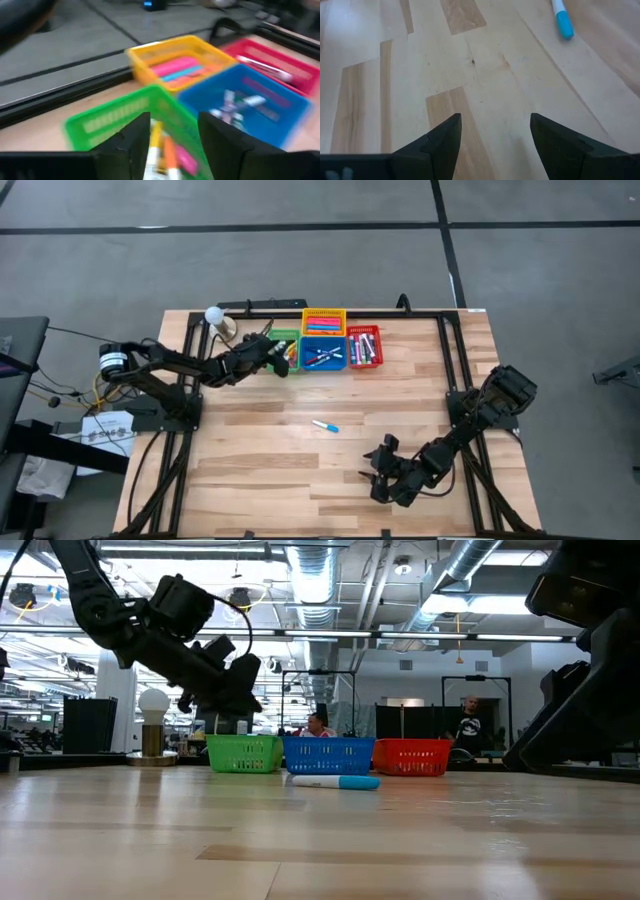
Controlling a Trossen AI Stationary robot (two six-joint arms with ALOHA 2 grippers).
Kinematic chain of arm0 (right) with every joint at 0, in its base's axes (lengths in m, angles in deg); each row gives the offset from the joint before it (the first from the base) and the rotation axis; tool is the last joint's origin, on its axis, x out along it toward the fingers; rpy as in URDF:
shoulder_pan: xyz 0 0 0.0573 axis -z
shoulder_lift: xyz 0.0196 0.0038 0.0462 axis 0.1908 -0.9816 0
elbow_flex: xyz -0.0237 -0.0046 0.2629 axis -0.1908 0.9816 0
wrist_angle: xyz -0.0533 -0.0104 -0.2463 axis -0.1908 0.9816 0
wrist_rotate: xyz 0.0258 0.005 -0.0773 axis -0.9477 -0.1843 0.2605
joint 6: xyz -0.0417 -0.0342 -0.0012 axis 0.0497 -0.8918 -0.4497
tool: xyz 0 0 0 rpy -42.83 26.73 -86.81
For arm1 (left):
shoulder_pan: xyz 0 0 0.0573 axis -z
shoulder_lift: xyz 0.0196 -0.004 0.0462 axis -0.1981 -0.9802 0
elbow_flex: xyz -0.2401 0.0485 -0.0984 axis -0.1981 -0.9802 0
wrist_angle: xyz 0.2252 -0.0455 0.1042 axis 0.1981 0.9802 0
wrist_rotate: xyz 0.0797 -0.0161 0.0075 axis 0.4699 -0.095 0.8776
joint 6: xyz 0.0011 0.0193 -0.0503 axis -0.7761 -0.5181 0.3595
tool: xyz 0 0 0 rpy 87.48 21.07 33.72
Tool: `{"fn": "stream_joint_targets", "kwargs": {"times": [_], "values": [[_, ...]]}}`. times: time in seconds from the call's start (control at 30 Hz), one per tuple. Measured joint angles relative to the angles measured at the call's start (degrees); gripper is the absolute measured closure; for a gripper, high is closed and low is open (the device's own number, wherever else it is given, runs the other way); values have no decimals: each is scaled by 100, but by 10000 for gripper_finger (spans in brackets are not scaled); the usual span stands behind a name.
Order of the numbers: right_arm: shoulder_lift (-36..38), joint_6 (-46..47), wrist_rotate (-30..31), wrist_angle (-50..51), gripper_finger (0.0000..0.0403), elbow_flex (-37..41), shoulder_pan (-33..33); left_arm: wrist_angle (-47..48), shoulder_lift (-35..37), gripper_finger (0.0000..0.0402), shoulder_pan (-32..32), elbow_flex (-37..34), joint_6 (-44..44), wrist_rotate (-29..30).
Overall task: Pick & Place Markers
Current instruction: Put the small blue highlighter pen into the green bin
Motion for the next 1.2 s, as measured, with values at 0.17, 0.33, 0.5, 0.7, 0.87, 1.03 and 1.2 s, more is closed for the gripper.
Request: {"fn": "stream_joint_targets", "kwargs": {"times": [0.17, 0.33, 0.5, 0.7, 0.87, 1.03, 1.2], "values": [[0, 50, -152, -5, 177, 0, -25, -74, 142, 229, 541, 2, -771, -683], [-1, 54, -162, -138, 177, 0, -126, -275, 142, 245, 1503, 25, -1591, -1150], [-2, 54, -162, -192, 177, 0, -237, -285, 140, 264, 2220, 273, -1721, -1149], [-2, 53, -159, -234, 177, 0, -213, -274, 79, 276, 2334, 671, -1764, -1283], [-2, 48, -142, -517, 177, 2, -127, -237, -255, 276, 2334, 862, -1925, -1861], [-4, -260, -157, -759, 177, -97, -154, -225, -966, 275, 2349, 1119, -2229, -2589], [-4, -495, -283, -778, 177, -142, -228, -218, -1620, 279, 2463, 1553, -2935, -2928]]}}
